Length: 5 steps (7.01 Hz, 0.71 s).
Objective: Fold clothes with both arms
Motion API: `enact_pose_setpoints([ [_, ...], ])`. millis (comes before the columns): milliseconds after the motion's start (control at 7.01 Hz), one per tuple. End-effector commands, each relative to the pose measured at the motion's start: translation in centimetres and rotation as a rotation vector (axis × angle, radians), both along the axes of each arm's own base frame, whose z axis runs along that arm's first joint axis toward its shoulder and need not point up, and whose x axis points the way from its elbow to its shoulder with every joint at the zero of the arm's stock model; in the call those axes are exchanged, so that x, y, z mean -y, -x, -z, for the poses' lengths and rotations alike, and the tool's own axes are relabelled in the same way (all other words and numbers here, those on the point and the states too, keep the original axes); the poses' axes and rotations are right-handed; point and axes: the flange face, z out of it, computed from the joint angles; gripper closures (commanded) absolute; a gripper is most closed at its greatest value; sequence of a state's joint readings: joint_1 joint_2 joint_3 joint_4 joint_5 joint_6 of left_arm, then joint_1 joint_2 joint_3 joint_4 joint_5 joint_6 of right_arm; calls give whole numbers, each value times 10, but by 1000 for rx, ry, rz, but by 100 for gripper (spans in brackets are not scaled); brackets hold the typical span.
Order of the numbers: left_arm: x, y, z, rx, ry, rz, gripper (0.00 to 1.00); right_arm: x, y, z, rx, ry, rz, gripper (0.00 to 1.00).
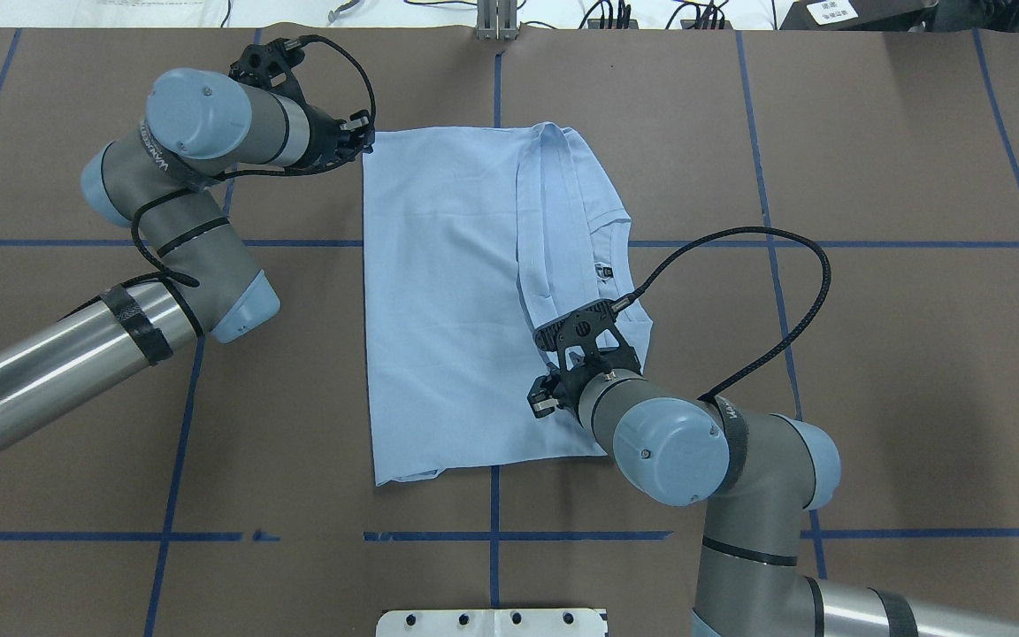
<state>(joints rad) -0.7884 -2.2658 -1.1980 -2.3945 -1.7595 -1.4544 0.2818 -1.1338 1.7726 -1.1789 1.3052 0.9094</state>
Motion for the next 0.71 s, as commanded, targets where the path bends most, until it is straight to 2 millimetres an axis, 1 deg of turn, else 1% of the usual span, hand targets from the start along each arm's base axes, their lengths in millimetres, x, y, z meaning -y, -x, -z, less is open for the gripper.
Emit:
enact_pose_setpoints([
  [0, 0, 0, 0, 0, 0, 0, 64, -6, 8, -10, -20, 6, 17, 57],
  [143, 0, 0, 0, 0, 0, 0, 64, -6, 9, -10, -21, 5, 18, 57],
  [285, 0, 0, 0, 0, 0, 0, 64, -7, 9, -12, -24, 8, 20, 62],
  [428, 0, 0, 0, 0, 0, 0, 64, -7, 9, -10, -22, 8, 22, 85],
  [570, 0, 0, 0, 0, 0, 0, 64, -6, 8, -12, -25, 9, 20, 100],
])
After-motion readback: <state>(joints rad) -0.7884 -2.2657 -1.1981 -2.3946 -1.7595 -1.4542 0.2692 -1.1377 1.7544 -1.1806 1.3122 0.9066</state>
